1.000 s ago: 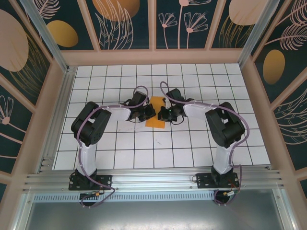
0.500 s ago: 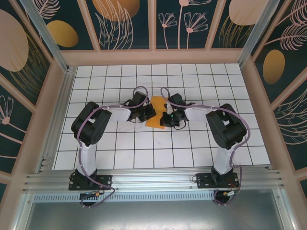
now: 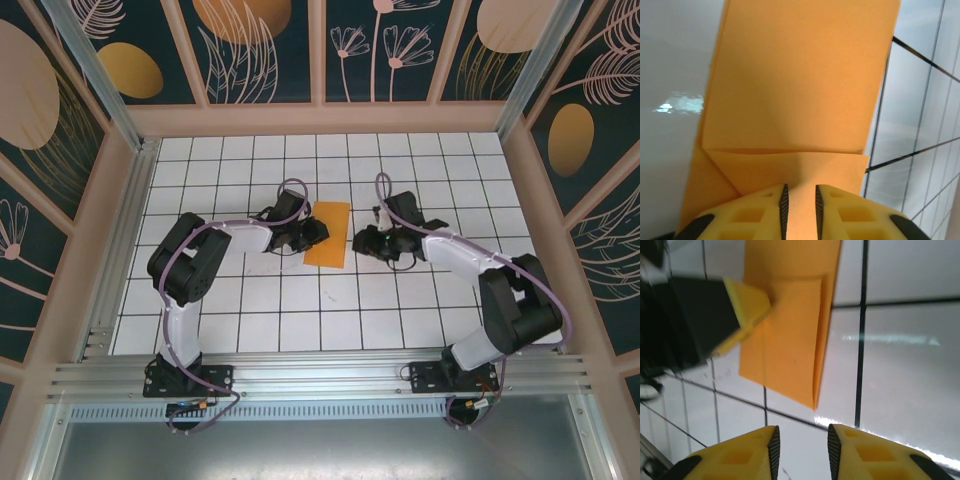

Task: Fold a paper plane with a square sheet of paper (pick it up from the middle)
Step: Fold the triangle a second time at the center of the table, then turn over the paper at the center of the table.

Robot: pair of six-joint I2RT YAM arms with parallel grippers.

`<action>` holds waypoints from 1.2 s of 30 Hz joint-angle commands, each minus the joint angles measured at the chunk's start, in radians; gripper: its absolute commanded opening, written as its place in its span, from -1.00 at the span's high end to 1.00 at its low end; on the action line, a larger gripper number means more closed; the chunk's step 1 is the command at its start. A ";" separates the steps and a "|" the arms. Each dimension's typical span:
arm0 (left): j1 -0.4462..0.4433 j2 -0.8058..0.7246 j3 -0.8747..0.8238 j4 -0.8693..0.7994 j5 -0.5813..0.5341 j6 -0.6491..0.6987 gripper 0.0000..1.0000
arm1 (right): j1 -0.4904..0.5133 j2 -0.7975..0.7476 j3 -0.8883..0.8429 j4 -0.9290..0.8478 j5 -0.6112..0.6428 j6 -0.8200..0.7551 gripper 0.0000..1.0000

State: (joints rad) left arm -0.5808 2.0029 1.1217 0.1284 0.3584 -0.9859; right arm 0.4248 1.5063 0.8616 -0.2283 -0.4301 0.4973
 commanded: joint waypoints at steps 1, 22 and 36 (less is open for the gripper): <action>0.009 -0.089 0.016 0.040 0.019 -0.013 0.38 | -0.041 0.039 0.015 0.102 0.018 0.019 0.09; 0.024 -0.153 -0.173 0.090 -0.049 -0.085 0.20 | -0.012 0.391 0.264 0.133 -0.259 -0.248 -0.21; 0.036 -0.164 -0.293 0.355 0.079 -0.136 -0.04 | -0.050 0.434 0.242 0.309 -0.466 -0.096 0.87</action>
State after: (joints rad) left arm -0.5564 1.8503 0.8658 0.3378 0.3698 -1.1027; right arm 0.3878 1.9625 1.1229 -0.0166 -0.7776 0.3313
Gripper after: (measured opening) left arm 0.506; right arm 0.072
